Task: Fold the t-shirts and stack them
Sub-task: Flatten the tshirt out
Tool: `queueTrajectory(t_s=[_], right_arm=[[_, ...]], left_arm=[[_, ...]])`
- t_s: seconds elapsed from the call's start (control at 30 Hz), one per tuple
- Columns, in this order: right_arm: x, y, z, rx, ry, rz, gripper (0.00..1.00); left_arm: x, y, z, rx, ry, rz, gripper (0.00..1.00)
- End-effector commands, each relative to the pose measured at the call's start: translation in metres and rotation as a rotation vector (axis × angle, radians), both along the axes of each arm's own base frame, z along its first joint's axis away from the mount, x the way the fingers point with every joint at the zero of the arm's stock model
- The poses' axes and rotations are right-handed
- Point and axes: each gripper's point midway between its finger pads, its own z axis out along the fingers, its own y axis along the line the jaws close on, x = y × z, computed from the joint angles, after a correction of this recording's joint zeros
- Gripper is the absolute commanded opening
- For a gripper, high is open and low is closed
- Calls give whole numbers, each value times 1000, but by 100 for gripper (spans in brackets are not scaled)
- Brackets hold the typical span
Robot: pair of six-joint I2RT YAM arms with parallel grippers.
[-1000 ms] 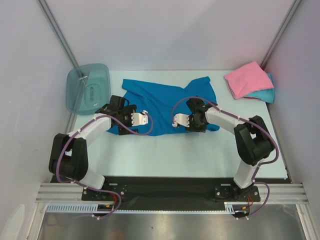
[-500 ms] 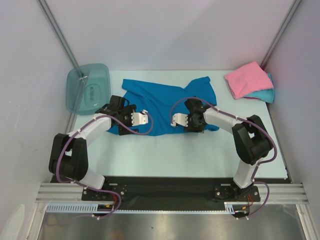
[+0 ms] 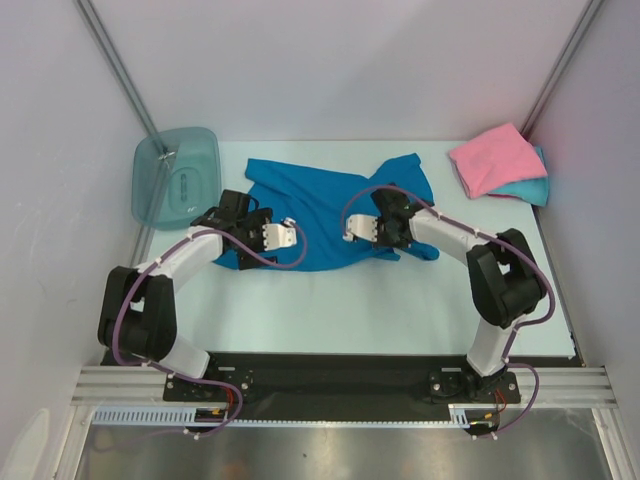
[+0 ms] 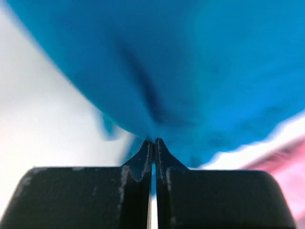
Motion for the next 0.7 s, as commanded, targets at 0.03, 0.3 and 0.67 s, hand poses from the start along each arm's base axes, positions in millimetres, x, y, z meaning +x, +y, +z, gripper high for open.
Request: queueTrajectory(t_s=[0.03, 0.3, 0.67], right_arm=[[76, 11, 80, 37, -308, -1, 0], [147, 15, 114, 7, -556, 51, 0], [249, 23, 32, -26, -698, 80, 0]], left_arm=[[15, -11, 16, -65, -35, -4, 100], [22, -16, 16, -80, -31, -8, 100], [36, -22, 22, -85, -29, -3, 100]])
